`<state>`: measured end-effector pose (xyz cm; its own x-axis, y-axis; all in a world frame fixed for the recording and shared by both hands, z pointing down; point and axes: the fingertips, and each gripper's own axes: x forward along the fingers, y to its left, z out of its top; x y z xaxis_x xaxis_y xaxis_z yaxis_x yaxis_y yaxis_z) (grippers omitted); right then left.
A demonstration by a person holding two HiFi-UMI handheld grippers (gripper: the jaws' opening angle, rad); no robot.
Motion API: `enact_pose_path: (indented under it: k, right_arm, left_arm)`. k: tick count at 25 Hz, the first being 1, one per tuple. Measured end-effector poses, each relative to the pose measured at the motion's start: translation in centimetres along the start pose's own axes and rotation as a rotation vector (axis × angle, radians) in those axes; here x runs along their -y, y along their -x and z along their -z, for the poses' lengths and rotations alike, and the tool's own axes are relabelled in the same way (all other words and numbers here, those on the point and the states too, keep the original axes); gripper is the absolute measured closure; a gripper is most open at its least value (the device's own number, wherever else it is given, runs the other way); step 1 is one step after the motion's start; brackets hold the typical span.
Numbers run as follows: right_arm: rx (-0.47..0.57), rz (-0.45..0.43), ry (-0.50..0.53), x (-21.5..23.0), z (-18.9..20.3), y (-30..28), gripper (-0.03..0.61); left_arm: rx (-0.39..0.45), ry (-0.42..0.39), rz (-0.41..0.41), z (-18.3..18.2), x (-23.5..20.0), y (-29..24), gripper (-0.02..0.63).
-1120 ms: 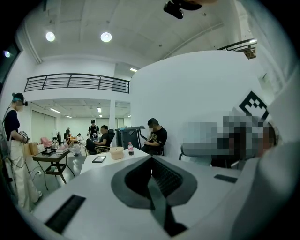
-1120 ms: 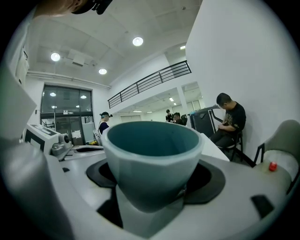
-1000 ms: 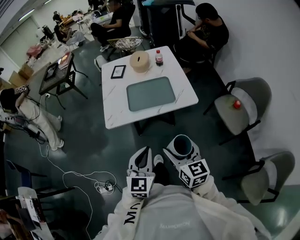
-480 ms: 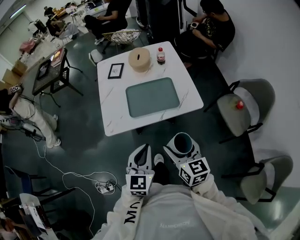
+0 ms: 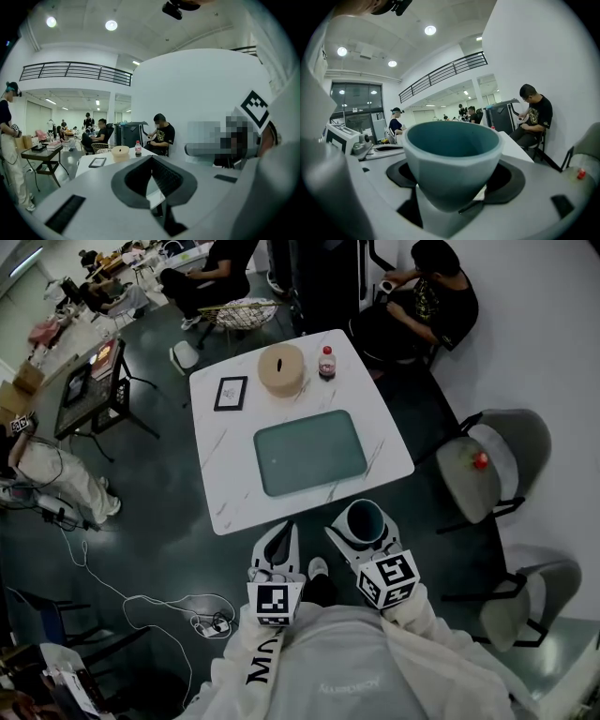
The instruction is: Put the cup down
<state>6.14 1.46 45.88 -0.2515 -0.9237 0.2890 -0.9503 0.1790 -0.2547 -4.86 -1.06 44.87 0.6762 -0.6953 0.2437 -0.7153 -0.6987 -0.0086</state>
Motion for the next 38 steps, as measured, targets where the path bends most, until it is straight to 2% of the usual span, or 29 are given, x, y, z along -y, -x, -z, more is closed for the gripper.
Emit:
enact_pose_path:
  k: [13, 22, 38]
  right_arm:
    - [-0.008, 0.061, 0.001, 0.6, -1.6, -4.4, 0.189]
    - [0.016, 0.056, 0.025, -0.2, -3.5, -5.0, 0.189]
    - [0.02, 0.039, 0.022, 0.7, -3.9, -6.2, 0.189]
  left_arm:
    - [0.007, 0.015, 0.041, -0.4, -4.7, -3.3, 0.603]
    - [0.032, 0.012, 0.046, -1.6, -5.5, -3.4, 0.603]
    - [0.029, 0.011, 0.015, -1.7, -6.2, -4.5, 0.603]
